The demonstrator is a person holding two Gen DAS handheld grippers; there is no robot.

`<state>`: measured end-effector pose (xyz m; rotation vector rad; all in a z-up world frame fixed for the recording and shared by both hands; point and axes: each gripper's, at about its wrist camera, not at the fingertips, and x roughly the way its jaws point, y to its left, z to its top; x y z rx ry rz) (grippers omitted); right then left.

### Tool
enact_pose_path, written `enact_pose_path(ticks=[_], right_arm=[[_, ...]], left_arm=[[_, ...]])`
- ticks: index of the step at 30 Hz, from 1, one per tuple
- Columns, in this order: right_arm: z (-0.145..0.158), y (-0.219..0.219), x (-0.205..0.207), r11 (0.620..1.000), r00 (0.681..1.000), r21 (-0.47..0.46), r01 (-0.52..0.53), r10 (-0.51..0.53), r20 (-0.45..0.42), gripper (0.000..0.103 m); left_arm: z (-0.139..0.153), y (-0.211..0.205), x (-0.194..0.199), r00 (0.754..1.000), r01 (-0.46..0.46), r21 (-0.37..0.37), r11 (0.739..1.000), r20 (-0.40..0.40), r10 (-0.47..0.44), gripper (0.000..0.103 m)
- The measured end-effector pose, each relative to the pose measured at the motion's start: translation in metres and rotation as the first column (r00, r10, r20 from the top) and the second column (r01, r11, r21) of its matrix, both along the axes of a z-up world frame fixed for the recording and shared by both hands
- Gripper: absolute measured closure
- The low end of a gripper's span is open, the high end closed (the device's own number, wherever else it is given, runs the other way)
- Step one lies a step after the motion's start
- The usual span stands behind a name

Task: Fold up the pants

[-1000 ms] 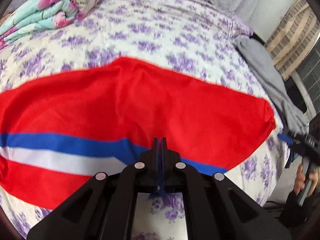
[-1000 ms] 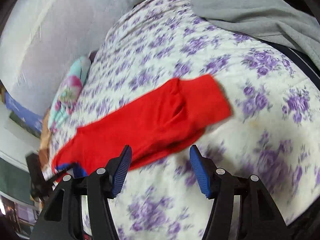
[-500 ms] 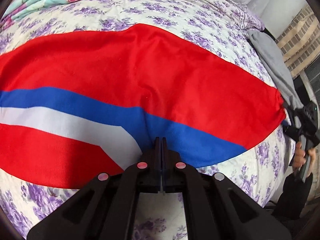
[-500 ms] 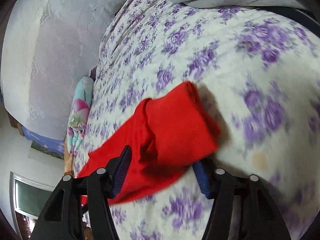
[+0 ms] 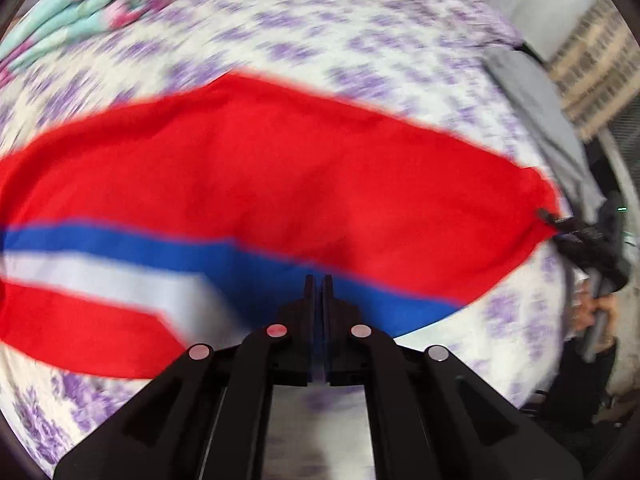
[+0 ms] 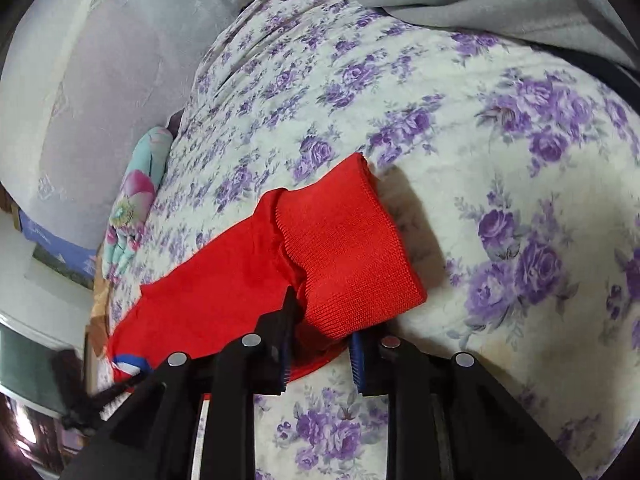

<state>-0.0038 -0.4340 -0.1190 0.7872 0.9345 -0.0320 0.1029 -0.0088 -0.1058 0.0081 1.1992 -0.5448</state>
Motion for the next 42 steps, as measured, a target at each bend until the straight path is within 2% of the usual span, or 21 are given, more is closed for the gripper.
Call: enact_pose_path(ticks=[4,8,11,16,19,22,25,28,31,33,34,35,36,38,40,42], right_arm=[[0.000,0.002,-0.002,1.000,1.000,-0.022,-0.009,0.010,0.008,0.079],[-0.001,0.001,-0.002,1.000,1.000,-0.024,-0.008,0.008,0.009,0.079],[0.001,0.003,-0.002,0.999,1.000,-0.044,-0.010,0.010,0.007,0.079],[0.002,0.003,-0.002,0.999,1.000,-0.048,-0.009,0.009,0.001,0.079],[0.009,0.006,-0.001,0.998,1.000,-0.064,0.002,-0.002,-0.007,0.079],[0.035,0.019,0.000,0.993,1.000,-0.121,0.005,-0.002,0.026,0.079],[0.066,0.037,0.002,0.986,0.996,-0.169,-0.006,0.021,0.088,0.079],[0.092,0.060,0.011,0.976,0.992,-0.216,-0.032,0.057,0.112,0.079],[0.119,0.095,0.022,0.958,0.980,-0.269,-0.098,0.140,0.143,0.079],[0.131,0.120,0.030,0.943,0.967,-0.297,-0.150,0.202,0.154,0.079],[0.133,0.134,0.036,0.934,0.961,-0.309,-0.177,0.231,0.150,0.079],[0.135,0.146,0.040,0.925,0.956,-0.324,-0.197,0.254,0.144,0.079],[0.135,0.166,0.047,0.905,0.945,-0.353,-0.235,0.298,0.133,0.079],[0.134,0.204,0.059,0.867,0.917,-0.387,-0.316,0.383,0.110,0.079],[0.126,0.254,0.076,0.802,0.875,-0.434,-0.410,0.481,0.063,0.079],[0.111,0.298,0.087,0.724,0.843,-0.509,-0.465,0.537,-0.006,0.079]], left_arm=[[0.021,-0.058,0.001,0.995,0.092,-0.058,0.994,0.030,-0.090,0.100],[0.005,-0.112,0.005,0.987,0.153,-0.094,0.984,-0.024,-0.156,0.100],[-0.009,-0.135,0.007,0.985,0.164,-0.081,0.983,-0.038,-0.167,0.100],[-0.030,-0.148,0.011,0.986,0.162,-0.046,0.986,-0.036,-0.164,0.100],[-0.029,-0.148,0.008,0.986,0.167,-0.031,0.985,-0.007,-0.167,0.100],[-0.028,-0.148,0.002,0.985,0.172,-0.018,0.985,0.025,-0.171,0.100],[-0.029,-0.145,0.001,0.986,0.168,-0.055,0.984,0.029,-0.166,0.100],[-0.029,-0.146,-0.003,0.982,0.186,-0.055,0.981,0.039,-0.184,0.100],[-0.020,-0.123,-0.002,0.985,0.172,-0.118,0.978,-0.001,-0.174,0.100],[-0.003,-0.090,0.000,0.991,0.132,-0.136,0.982,0.042,-0.127,0.100],[0.009,-0.063,0.004,0.994,0.086,-0.123,0.989,0.083,-0.076,0.097],[0.018,-0.038,0.008,0.993,0.031,-0.098,0.995,0.115,-0.019,0.087],[0.025,-0.003,0.013,0.987,-0.049,-0.063,0.997,0.148,0.058,0.075],[0.029,0.049,0.022,0.969,-0.179,-0.028,0.983,0.167,0.181,0.073],[0.022,0.103,0.030,0.945,-0.293,-0.032,0.956,0.141,0.295,0.074],[0.013,0.135,0.036,0.925,-0.361,-0.054,0.931,0.104,0.364,0.074]])
